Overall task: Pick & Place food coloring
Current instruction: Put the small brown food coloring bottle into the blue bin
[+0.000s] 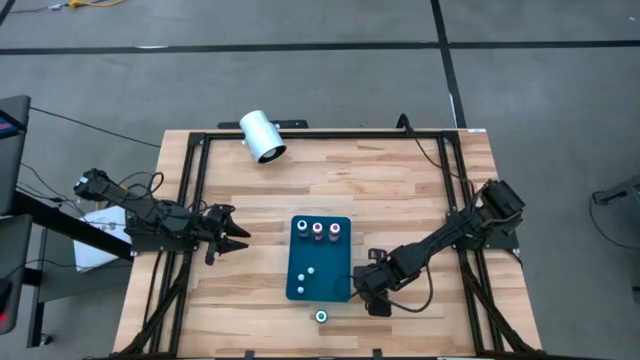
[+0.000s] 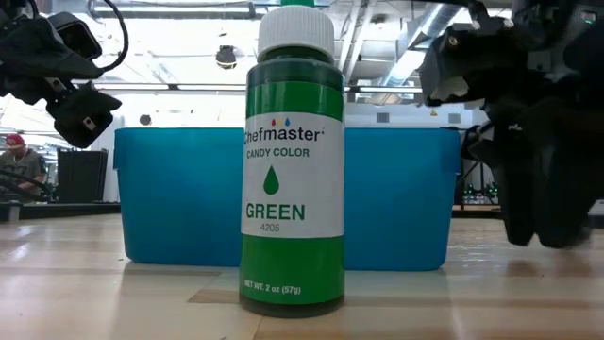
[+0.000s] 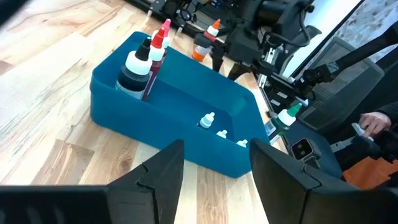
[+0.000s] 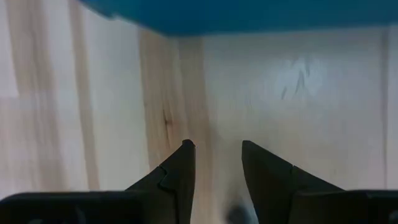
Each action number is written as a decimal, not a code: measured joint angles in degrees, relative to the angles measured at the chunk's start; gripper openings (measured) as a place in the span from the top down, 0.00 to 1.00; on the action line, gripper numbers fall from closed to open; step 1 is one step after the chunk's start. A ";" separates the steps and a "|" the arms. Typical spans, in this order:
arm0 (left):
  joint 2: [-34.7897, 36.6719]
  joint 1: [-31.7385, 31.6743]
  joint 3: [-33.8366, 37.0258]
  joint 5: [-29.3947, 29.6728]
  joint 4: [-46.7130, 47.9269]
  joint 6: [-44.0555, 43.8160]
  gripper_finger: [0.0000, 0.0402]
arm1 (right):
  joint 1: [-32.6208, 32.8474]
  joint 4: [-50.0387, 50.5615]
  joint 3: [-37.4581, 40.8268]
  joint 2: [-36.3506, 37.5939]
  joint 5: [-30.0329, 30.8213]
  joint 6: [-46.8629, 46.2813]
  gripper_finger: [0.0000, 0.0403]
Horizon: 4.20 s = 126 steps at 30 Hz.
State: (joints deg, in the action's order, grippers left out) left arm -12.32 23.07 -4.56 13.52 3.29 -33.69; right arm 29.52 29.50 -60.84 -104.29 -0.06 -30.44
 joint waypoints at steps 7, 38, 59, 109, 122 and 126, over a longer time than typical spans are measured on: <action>0.00 0.02 0.00 -0.24 0.66 -0.02 0.57 | -0.05 1.56 0.02 0.02 0.01 -0.09 0.70; -0.05 0.02 0.04 0.37 2.27 0.42 0.57 | -10.06 29.88 -6.34 9.47 -9.85 -27.41 0.70; -0.07 0.02 0.07 0.35 5.13 0.44 0.57 | -14.86 32.78 -6.29 9.39 -15.77 -55.98 0.70; -0.07 0.02 0.04 0.68 5.44 7.10 0.57 | -25.92 44.31 -4.09 9.37 -18.01 -22.99 0.70; -0.07 0.02 0.04 2.97 5.40 7.00 0.57 | -20.47 41.34 -4.09 9.35 -21.58 -17.51 0.70; -0.07 0.03 0.02 5.55 5.38 7.00 0.57 | -20.13 41.69 -4.11 7.10 -21.31 -16.98 0.70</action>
State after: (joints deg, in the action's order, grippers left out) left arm -12.38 23.10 -4.54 19.06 8.68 -26.70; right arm 9.39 71.19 -64.95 -97.19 -21.38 -47.42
